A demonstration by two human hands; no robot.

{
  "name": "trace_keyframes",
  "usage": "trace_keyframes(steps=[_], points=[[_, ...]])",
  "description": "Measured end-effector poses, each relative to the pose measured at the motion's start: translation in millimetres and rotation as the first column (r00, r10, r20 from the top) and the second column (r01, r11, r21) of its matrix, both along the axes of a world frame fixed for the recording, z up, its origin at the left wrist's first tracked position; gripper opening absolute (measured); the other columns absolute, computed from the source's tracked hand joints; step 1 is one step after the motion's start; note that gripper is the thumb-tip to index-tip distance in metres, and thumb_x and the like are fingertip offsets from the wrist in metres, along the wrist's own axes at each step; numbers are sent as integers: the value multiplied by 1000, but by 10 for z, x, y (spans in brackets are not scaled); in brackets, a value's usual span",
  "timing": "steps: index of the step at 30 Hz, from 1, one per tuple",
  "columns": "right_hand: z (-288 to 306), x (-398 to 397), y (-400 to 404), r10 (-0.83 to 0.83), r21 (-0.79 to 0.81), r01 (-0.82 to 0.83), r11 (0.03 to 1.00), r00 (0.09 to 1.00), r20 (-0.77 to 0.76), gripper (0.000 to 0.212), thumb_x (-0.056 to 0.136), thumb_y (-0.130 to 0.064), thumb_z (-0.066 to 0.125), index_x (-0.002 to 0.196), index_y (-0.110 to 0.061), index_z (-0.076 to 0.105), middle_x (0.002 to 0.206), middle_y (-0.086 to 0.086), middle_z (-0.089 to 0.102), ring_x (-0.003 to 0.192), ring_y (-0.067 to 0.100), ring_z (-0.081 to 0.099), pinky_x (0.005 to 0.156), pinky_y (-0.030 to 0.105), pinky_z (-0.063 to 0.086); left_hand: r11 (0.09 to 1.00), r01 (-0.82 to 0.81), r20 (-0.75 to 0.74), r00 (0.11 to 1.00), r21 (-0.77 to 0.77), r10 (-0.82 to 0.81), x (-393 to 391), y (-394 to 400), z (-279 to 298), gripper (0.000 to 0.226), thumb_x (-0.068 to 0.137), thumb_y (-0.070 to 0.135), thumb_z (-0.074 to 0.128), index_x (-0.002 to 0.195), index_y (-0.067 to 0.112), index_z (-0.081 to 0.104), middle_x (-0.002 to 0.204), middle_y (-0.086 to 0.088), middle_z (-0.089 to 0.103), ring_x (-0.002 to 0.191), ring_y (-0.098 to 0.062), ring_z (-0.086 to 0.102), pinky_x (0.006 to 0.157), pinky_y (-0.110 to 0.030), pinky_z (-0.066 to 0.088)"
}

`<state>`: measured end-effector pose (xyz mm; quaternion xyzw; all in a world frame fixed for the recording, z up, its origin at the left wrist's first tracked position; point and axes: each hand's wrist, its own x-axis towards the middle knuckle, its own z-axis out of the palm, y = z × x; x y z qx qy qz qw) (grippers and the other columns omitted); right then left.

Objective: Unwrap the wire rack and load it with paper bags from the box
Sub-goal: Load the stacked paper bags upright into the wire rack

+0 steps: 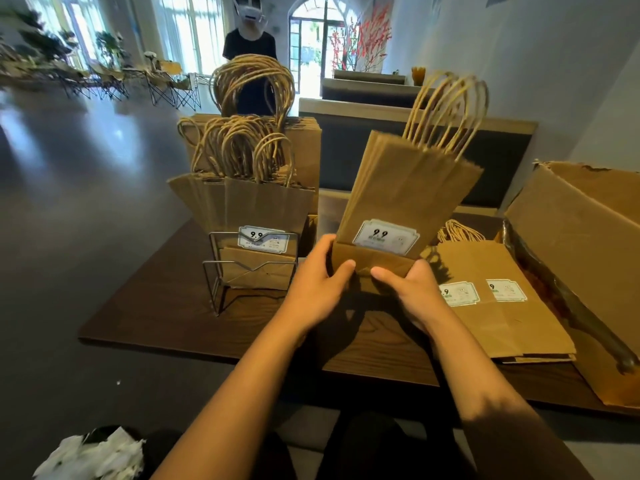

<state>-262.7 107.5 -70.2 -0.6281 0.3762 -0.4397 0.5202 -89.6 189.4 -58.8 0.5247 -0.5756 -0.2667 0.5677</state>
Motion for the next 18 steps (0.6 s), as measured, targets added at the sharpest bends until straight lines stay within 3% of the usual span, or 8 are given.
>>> trace_keyframes(steps=[4, 6, 8, 10, 11, 13, 15, 18], points=[[399, 269, 57, 46, -64, -42, 997, 997, 66, 28, 86, -8, 77, 106, -27, 71, 112, -2, 77, 107, 17, 72, 98, 40, 55, 942, -271, 19, 960, -198, 280, 443, 306, 370, 23, 101, 12, 58, 121, 18, 64, 112, 9, 69, 105, -2, 64, 91, -21, 52], [534, 446, 77, 75, -55, -69, 996, 991, 109, 24, 87, -7, 75, 105, -24, 71, 113, 1, 76, 108, 19, 71, 98, 38, 55, 867, -455, 97, 872, -205, 480, 783, 398, 408, 20, 100, 14, 57, 117, 19, 68, 111, 8, 68, 103, -2, 63, 89, -22, 52], [618, 652, 57, 61, -34, -58, 998, 993, 97, 17, 88, -14, 76, 101, -24, 70, 103, -6, 75, 100, 13, 71, 88, 25, 57, 829, -541, 271, 785, -140, 557, 1116, 419, 367, 24, 97, 15, 59, 118, 19, 70, 115, 3, 68, 105, -8, 63, 91, -28, 52], [669, 878, 36, 27, 47, -31, 998, 996, 89, 23, 84, -25, 81, 103, -25, 68, 97, -10, 70, 90, 6, 67, 75, 22, 56, 827, -559, 489, 706, -58, 511, 1373, 411, 293, 28, 94, 16, 61, 120, 16, 71, 118, -3, 68, 108, -19, 64, 93, -35, 51], [679, 985, 17, 23, 59, -28, 998, 995, 97, 29, 82, -27, 83, 105, -27, 67, 97, -10, 69, 87, 3, 64, 78, 26, 56, 830, -557, 560, 682, -20, 471, 1458, 400, 260, 30, 93, 16, 62, 121, 15, 71, 120, -5, 66, 110, -24, 64, 94, -38, 50], [707, 1194, 10, 26, -54, -22, 998, 997, 77, 28, 83, -17, 82, 103, -29, 66, 97, -14, 68, 84, -5, 61, 87, 20, 54, 849, -525, 597, 701, 60, 391, 1543, 395, 240, 33, 94, 16, 63, 127, 15, 69, 123, -5, 59, 107, -24, 62, 97, -40, 51], [719, 1353, 18, 5, -121, 2, 993, 998, 63, 28, 85, -12, 80, 109, -20, 69, 101, -10, 69, 84, -5, 62, 84, 11, 51, 866, -490, 593, 729, 103, 343, 1573, 386, 228, 36, 96, 19, 63, 132, 16, 64, 125, -2, 50, 101, -20, 60, 98, -42, 52], [689, 1464, -30, 24, -102, -18, 995, 998, 58, 34, 85, -16, 81, 115, -20, 66, 107, -8, 69, 94, 5, 65, 87, 19, 52, 865, -484, 626, 717, 130, 306, 1569, 358, 168, 43, 98, 24, 60, 140, 16, 54, 138, -2, 36, 103, -21, 60, 98, -40, 52]])
